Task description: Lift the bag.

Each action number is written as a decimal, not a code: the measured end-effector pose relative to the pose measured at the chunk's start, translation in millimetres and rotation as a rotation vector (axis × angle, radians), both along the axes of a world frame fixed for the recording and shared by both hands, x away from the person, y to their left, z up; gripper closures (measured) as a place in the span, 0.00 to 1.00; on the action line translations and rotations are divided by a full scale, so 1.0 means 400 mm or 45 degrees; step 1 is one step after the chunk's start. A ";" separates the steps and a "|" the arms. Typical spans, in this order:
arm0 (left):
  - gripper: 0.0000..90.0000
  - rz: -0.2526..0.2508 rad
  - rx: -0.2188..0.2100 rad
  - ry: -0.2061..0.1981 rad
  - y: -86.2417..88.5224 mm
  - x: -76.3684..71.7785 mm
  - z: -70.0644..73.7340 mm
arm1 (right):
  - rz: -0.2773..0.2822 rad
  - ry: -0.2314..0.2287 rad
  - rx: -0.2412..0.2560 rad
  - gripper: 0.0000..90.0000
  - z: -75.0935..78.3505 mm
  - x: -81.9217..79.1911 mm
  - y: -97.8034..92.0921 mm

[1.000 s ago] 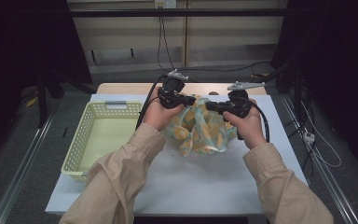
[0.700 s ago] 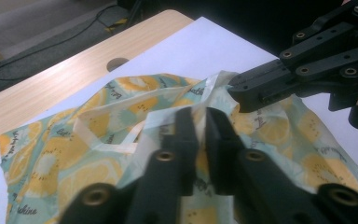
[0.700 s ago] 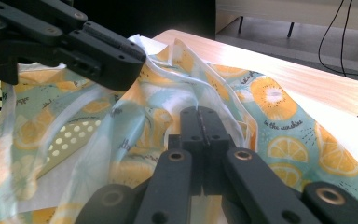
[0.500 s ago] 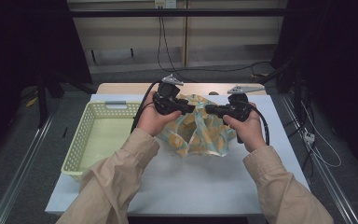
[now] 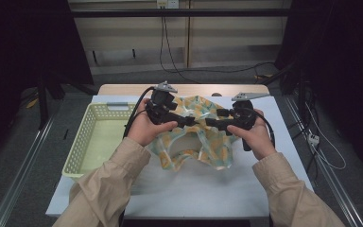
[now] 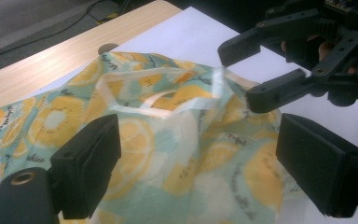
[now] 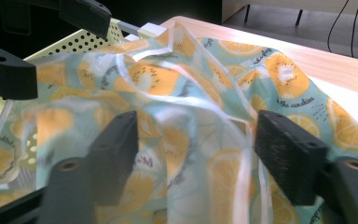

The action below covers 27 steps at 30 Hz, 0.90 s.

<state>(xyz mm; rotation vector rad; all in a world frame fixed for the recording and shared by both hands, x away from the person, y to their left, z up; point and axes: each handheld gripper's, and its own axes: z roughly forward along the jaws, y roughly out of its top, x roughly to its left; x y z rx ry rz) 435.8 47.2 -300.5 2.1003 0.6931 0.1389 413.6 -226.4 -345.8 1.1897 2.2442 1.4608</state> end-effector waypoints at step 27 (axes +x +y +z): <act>0.08 -0.016 -0.029 -0.036 0.160 -0.102 -0.051 | 0.018 -0.067 -0.042 0.19 -0.016 -0.100 -0.047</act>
